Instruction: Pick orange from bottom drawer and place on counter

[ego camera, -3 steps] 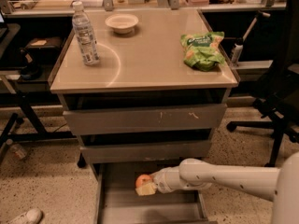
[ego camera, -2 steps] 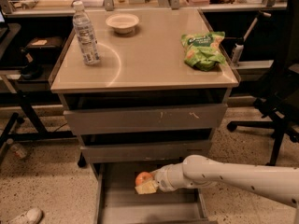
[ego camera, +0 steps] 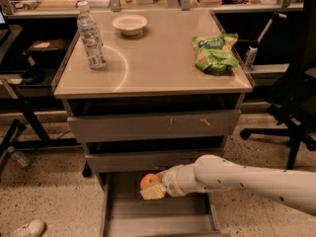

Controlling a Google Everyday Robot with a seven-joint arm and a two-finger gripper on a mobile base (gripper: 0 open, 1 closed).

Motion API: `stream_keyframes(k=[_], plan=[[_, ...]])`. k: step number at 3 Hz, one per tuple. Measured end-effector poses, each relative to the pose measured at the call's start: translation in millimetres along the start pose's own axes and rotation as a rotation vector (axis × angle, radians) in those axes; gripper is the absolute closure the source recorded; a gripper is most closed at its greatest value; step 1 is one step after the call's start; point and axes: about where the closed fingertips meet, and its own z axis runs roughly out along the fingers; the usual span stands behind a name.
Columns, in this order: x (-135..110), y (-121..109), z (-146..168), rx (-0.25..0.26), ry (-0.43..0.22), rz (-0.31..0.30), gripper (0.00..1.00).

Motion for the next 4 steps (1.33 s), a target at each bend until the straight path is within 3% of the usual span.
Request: stream_keyframes(k=[1,2,4], plan=[[0,0,0,0.000,0.000,0.000,1.00],[-19,15,-16,-0.034,-0.011,-0.034,1.00],[-86,70,-86,-0.131,-0.076,-0.144,1.00]])
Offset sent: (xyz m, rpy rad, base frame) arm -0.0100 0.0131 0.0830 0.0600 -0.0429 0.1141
